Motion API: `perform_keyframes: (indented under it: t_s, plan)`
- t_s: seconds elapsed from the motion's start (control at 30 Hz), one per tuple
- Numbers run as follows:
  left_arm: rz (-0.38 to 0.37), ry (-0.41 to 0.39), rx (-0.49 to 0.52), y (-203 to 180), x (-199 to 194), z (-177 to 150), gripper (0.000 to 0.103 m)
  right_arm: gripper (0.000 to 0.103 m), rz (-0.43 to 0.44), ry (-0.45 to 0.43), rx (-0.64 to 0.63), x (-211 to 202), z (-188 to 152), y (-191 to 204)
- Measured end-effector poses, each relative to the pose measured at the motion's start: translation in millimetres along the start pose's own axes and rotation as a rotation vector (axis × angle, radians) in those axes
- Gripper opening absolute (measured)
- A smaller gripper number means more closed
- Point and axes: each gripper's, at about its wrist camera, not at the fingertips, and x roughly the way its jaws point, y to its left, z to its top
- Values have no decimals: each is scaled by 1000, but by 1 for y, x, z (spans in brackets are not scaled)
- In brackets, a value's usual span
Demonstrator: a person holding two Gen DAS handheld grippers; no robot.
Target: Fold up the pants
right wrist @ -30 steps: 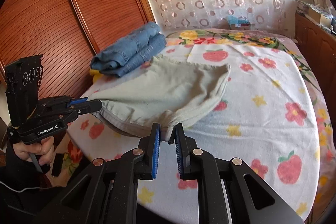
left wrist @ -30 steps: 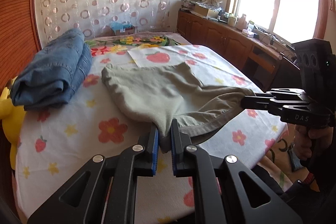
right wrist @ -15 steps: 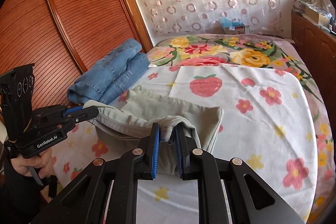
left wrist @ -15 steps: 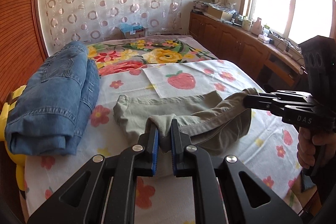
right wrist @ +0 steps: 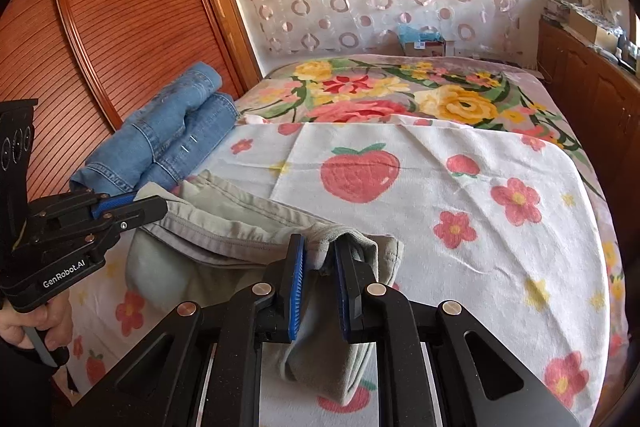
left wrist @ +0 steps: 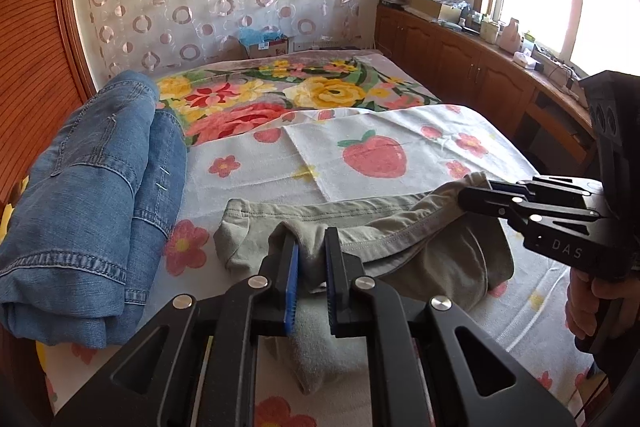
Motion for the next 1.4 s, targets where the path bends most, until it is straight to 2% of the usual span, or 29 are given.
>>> perform_keyframes:
  t_s: [0.1, 0.17, 0.2, 0.23, 0.37, 0.4, 0.43, 0.57, 0.77, 0.93, 1.23, 1.33, 1.37, 1.4]
  plan:
    - [18, -1, 6, -2, -2, -1, 17, 20, -3, 2, 2, 2, 1, 0]
    - [17, -13, 13, -2, -7, -3, 24, 23, -16, 3, 1, 1, 1, 0]
    - [15, -18, 15, -2, -9, -3, 32, 23, -14, 2, -1, -2, 1, -1]
    - [15, -23, 16, -2, -12, -4, 43, 24, -8, -3, -6, -4, 0, -2]
    - [2, -51, 15, 0, -22, -10, 64, 37, -13, -31, -38, -21, -7, -2]
    - [-3, -49, 9, 1, -23, -12, 73, 40, -13, -35, -43, -25, -10, -2]
    - [-15, -51, 3, 2, -24, -15, 76, 40, -15, -38, -46, -29, -13, -2]
    - [6, -55, 15, 1, -25, -26, 76, 41, -22, -16, -60, -36, -28, -3]
    - [-21, -11, 5, 4, -21, -51, 76, 41, -13, 41, -89, -36, -48, -2]
    - [-16, 17, 7, 9, -19, -68, 76, 41, -16, 69, -93, -31, -52, -6]
    - [-36, 51, 24, 9, -12, -77, 58, 40, -9, 98, -101, -28, -51, -10]
    - [-51, 60, 37, 7, -7, -77, 52, 30, -4, 112, -103, -23, -52, -9]
    - [-54, 64, 38, 6, -5, -76, 51, 25, -2, 110, -104, -23, -52, -9]
    - [-56, 67, 38, 6, -3, -76, 48, 15, -1, 106, -106, -23, -52, -9]
